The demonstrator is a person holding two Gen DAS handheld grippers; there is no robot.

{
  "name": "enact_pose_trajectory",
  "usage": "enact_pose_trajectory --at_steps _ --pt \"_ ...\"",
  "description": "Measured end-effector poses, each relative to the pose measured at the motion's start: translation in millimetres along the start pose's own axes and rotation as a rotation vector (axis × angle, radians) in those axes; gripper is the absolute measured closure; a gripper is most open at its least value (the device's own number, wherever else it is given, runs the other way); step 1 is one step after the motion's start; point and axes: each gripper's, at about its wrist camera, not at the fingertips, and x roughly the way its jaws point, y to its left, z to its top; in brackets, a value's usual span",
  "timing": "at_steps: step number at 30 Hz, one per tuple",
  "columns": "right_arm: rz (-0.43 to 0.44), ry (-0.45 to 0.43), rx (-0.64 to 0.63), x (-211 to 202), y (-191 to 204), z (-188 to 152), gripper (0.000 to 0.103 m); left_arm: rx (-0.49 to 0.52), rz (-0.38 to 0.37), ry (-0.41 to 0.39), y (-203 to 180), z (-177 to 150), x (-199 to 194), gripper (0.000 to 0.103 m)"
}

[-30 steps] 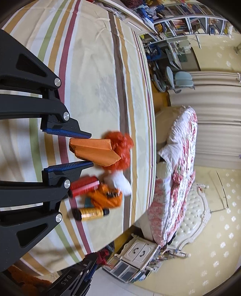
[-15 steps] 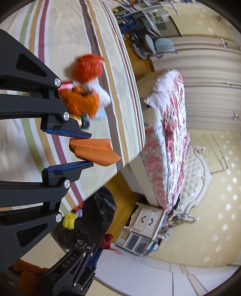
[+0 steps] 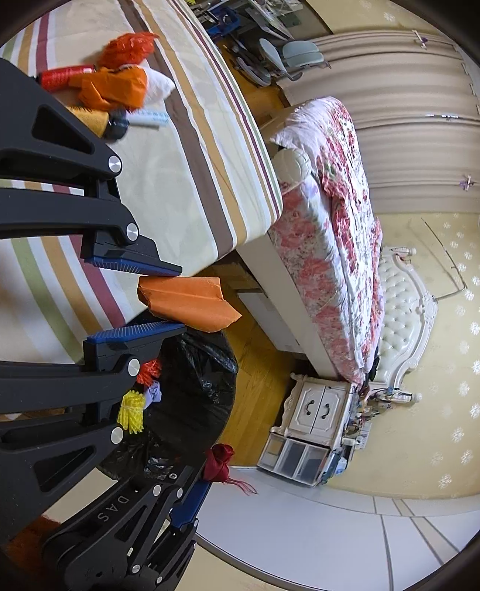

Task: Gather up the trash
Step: 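Carry the paper and ribbon over the black bin and open both tools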

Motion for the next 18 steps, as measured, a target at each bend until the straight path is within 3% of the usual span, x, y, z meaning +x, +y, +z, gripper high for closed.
enact_pose_trajectory --at_steps 18 --pt "-0.003 0.029 0.057 34 -35 4 0.078 0.052 0.004 0.048 -33 17 44 0.077"
